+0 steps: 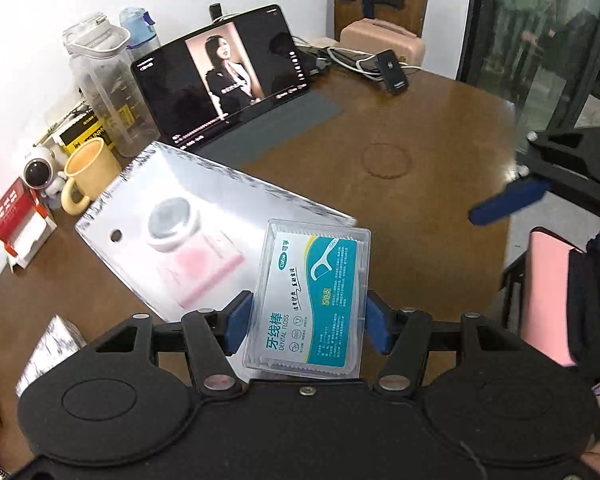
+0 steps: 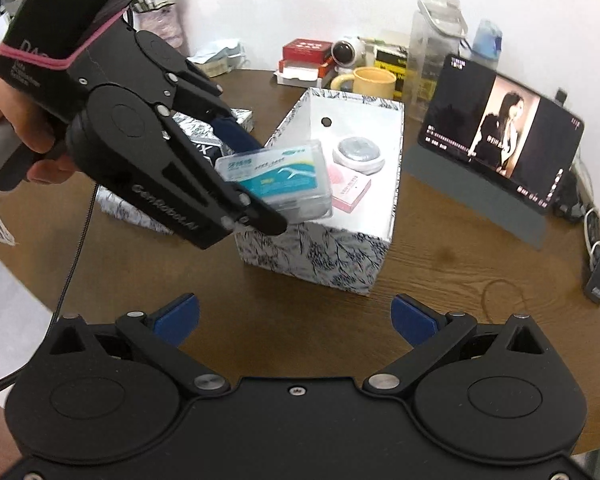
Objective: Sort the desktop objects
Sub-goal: 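Carry the floss-pick box with the left gripper over the storage box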
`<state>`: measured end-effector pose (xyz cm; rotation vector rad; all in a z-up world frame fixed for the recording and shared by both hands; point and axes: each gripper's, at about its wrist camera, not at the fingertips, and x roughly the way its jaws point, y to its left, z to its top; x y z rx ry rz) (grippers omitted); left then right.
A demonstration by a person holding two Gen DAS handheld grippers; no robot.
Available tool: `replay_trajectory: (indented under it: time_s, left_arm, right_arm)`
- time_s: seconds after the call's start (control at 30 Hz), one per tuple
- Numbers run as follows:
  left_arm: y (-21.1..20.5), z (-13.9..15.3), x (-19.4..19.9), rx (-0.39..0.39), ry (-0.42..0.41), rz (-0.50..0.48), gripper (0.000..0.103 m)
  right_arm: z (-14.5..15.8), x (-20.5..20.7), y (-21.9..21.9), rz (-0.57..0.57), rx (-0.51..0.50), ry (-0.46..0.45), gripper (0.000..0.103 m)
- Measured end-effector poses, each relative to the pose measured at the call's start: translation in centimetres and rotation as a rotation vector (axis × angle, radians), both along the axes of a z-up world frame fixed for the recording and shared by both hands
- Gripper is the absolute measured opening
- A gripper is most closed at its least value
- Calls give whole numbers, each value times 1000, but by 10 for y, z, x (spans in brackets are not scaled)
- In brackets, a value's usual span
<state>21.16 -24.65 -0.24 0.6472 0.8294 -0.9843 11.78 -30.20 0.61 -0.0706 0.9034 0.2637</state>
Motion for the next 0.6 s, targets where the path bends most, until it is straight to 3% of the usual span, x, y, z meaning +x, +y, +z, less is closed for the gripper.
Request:
replay_trajectory:
  time_s: [0.23, 0.4, 0.6]
  left_arm:
    - [-14, -11, 51, 29, 31, -45, 58]
    - [-30, -32, 80, 86, 72, -123, 58]
    - [-53, -69, 100, 167, 142, -224, 58]
  right_arm:
    - [-10, 40, 3, -50, 48, 54, 103]
    - [-26, 61, -5, -130, 145, 136, 103]
    - [-40, 70, -6, -167, 127, 176, 103]
